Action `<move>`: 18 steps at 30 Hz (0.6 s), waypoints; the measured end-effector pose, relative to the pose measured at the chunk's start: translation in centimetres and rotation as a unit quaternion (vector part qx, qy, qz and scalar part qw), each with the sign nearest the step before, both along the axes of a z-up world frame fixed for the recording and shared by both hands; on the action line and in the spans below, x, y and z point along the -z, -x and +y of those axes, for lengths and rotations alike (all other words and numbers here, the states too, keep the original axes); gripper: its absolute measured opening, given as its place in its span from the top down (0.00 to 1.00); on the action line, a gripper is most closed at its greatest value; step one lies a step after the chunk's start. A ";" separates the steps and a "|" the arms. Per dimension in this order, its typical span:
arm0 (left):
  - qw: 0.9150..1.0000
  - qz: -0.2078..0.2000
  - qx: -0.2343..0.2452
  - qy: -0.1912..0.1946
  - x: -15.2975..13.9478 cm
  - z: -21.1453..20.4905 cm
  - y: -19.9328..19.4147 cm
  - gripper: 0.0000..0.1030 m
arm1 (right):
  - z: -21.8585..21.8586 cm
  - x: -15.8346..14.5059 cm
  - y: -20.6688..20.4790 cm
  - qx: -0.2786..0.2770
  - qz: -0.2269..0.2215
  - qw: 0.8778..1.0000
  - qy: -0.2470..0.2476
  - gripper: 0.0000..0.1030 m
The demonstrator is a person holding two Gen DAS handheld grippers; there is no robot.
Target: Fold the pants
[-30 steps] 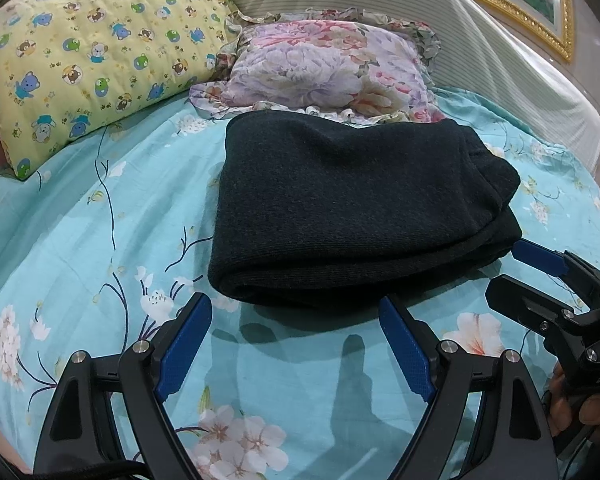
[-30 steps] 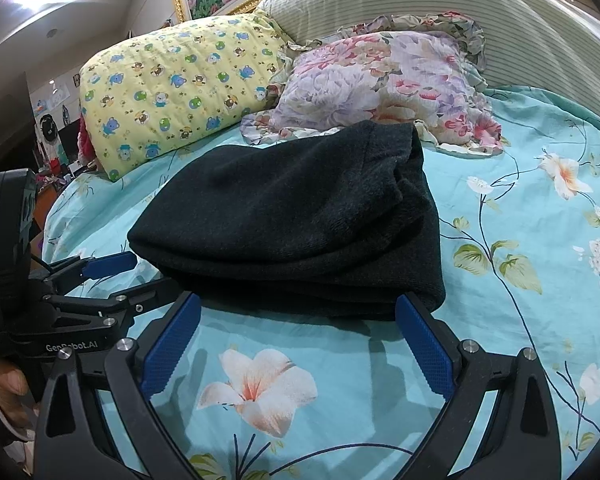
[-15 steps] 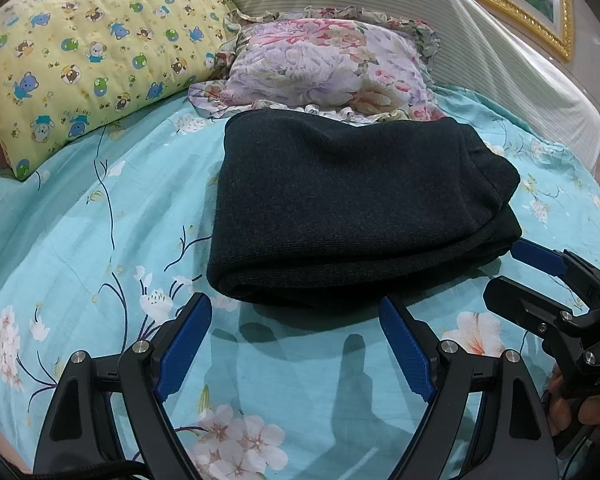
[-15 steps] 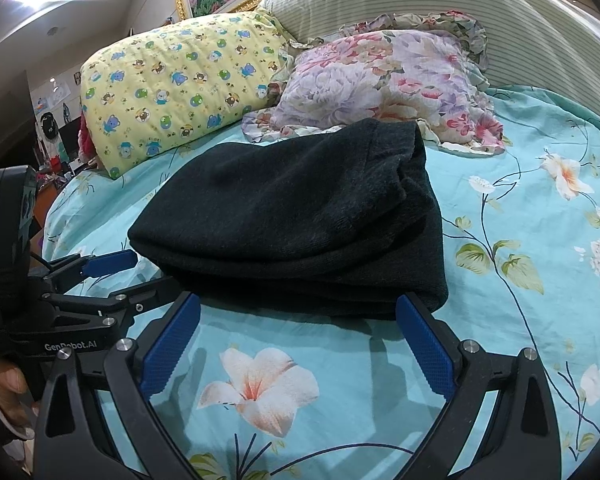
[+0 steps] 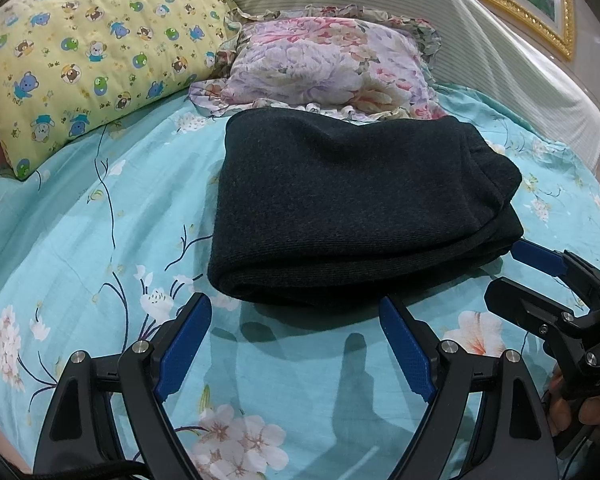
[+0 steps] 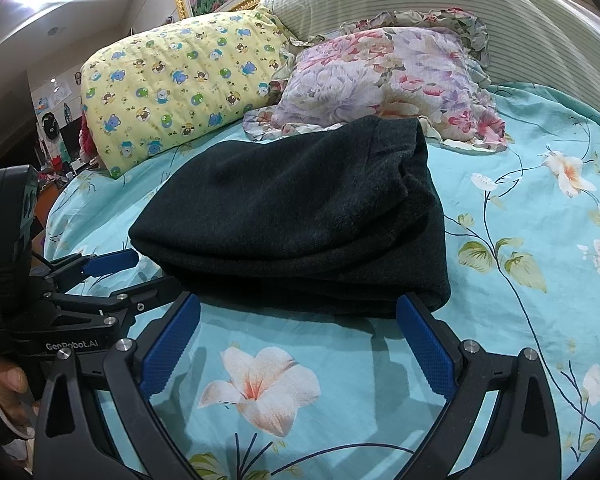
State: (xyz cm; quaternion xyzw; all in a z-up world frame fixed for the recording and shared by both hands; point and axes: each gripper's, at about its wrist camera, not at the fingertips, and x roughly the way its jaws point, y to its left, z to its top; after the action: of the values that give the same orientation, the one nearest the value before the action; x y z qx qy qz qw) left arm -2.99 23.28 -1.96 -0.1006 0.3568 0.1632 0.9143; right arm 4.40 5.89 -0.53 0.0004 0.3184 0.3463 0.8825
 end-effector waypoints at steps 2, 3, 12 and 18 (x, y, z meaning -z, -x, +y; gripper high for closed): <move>1.000 0.001 0.000 0.000 0.0 0.0 0.0 0.16 | 0.0 0.0 0.0 0.000 0.000 1.000 0.000 0.04; 1.000 0.001 0.000 0.000 0.0 0.0 0.0 0.16 | 0.0 0.0 0.1 0.000 0.000 1.000 0.001 0.04; 1.000 0.001 0.001 -0.001 -0.1 0.0 0.0 0.15 | 0.1 0.0 0.0 0.000 0.002 1.000 0.000 0.04; 1.000 -0.005 0.000 -0.007 -0.2 0.0 0.1 0.15 | 0.1 0.0 0.0 0.000 0.001 1.000 0.001 0.04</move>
State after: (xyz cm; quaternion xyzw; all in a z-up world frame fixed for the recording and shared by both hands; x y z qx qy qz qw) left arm -3.11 23.26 -1.76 -0.0953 0.3512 0.1655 0.9166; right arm 4.40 5.97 -0.54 0.0002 0.3197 0.3465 0.8819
